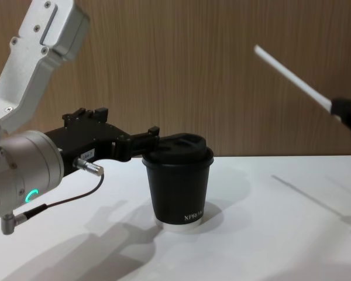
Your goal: Pick up the straw with one hand, pass it to the other hand, and insert it into the cup.
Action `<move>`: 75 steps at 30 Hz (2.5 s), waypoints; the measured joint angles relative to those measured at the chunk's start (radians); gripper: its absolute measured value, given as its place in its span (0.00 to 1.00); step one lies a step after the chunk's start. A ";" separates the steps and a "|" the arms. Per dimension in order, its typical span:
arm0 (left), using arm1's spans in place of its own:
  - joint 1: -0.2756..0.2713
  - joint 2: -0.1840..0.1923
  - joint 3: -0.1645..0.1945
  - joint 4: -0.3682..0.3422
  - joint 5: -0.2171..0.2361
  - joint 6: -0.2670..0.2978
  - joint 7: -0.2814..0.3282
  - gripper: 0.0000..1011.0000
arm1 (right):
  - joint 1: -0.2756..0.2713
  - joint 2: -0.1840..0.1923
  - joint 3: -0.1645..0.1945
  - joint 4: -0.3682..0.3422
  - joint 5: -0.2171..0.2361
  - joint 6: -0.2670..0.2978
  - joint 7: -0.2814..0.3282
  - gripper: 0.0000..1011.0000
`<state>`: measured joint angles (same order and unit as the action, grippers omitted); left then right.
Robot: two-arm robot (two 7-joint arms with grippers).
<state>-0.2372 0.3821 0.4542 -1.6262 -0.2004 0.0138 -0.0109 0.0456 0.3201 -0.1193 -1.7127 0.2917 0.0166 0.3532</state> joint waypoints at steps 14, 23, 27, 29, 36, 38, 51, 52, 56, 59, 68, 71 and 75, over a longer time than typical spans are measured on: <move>0.000 0.000 0.000 0.000 0.000 0.000 0.000 0.99 | 0.076 -0.007 -0.037 0.014 0.103 -0.110 0.138 0.00; 0.000 0.000 0.000 0.000 0.000 0.000 0.000 0.99 | 0.100 -0.032 -0.061 0.015 0.138 -0.106 0.144 0.00; 0.000 0.000 0.000 0.000 0.000 0.000 0.000 0.99 | 0.106 -0.043 -0.074 0.015 0.145 -0.097 0.135 0.00; 0.000 0.000 0.000 0.000 0.000 0.000 0.000 0.99 | 0.110 -0.049 -0.084 0.015 0.149 -0.088 0.129 0.00; 0.000 0.000 0.000 0.000 0.000 0.000 0.000 0.99 | 0.116 -0.054 -0.108 0.015 0.153 -0.071 0.123 0.00; 0.000 0.000 0.000 0.000 0.000 0.000 0.000 0.99 | 0.117 -0.055 -0.113 0.015 0.154 -0.068 0.123 0.00; 0.012 0.013 -0.026 -0.031 -0.042 -0.018 -0.045 0.99 | 0.122 -0.057 -0.137 0.012 0.155 -0.054 0.119 0.00; 0.013 0.015 -0.028 -0.033 -0.049 -0.019 -0.052 0.99 | 0.122 -0.057 -0.138 0.012 0.155 -0.053 0.119 0.00; 0.020 0.026 -0.048 -0.059 -0.095 -0.027 -0.097 0.99 | 0.122 -0.057 -0.141 0.012 0.156 -0.052 0.118 0.00; 0.023 0.034 -0.062 -0.075 -0.130 -0.030 -0.131 0.99 | 0.123 -0.057 -0.143 0.012 0.156 -0.050 0.118 0.00; 0.025 0.043 -0.104 -0.101 -0.262 -0.037 -0.253 0.99 | 0.123 -0.058 -0.146 0.011 0.156 -0.048 0.117 0.00; 0.022 0.043 -0.111 -0.101 -0.301 -0.038 -0.286 0.99 | 0.124 -0.058 -0.147 0.011 0.156 -0.048 0.117 0.00; 0.012 0.036 -0.125 -0.096 -0.376 -0.038 -0.348 0.99 | 0.124 -0.058 -0.147 0.011 0.156 -0.047 0.117 0.00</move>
<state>-0.2254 0.4184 0.3296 -1.7226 -0.5768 -0.0240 -0.3586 0.1696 0.2624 -0.2666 -1.7019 0.4479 -0.0306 0.4703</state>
